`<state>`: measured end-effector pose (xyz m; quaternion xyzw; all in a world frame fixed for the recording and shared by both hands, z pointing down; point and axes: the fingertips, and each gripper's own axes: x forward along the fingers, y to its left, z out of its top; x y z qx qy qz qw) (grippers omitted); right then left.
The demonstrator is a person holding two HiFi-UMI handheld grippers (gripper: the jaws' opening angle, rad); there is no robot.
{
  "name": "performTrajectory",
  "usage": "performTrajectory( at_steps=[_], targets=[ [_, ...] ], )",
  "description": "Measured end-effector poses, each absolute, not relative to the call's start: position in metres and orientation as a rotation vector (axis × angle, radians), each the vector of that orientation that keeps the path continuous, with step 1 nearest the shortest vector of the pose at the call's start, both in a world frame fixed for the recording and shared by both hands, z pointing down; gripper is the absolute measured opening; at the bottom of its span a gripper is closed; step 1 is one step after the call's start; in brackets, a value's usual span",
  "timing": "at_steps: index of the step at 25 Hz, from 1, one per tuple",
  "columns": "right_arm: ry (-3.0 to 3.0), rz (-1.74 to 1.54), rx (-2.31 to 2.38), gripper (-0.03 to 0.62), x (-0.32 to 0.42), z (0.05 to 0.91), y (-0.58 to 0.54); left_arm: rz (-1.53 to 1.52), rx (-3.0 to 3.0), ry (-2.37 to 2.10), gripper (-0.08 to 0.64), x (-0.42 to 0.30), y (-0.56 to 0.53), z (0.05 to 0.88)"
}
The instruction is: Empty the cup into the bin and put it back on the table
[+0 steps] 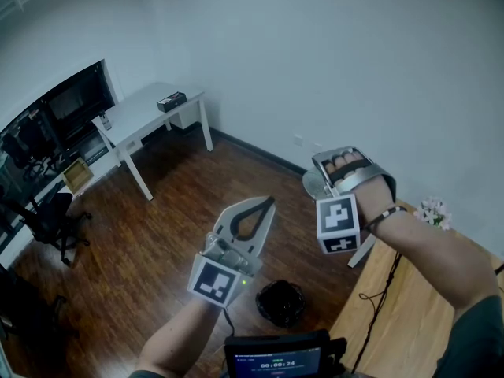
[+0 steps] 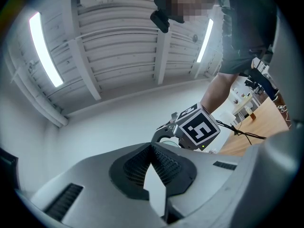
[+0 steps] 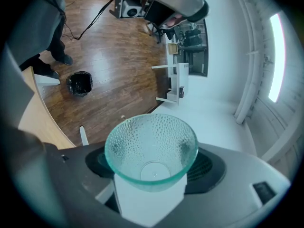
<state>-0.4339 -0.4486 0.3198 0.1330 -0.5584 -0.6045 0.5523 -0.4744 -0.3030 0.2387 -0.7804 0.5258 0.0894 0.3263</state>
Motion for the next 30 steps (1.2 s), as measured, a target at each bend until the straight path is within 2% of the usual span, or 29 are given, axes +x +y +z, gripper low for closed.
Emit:
performTrajectory(
  at_steps=[15, 30],
  targets=[
    [-1.303, -1.467, 0.309, 0.396, -0.435, 0.311, -0.444, 0.223, -2.05, 1.367, -0.008, -0.47, -0.303, 0.238],
    [-1.422, -1.361, 0.327, 0.396, -0.429, 0.317, -0.44, 0.228, -2.069, 1.364, -0.008, -0.463, -0.304, 0.239]
  ],
)
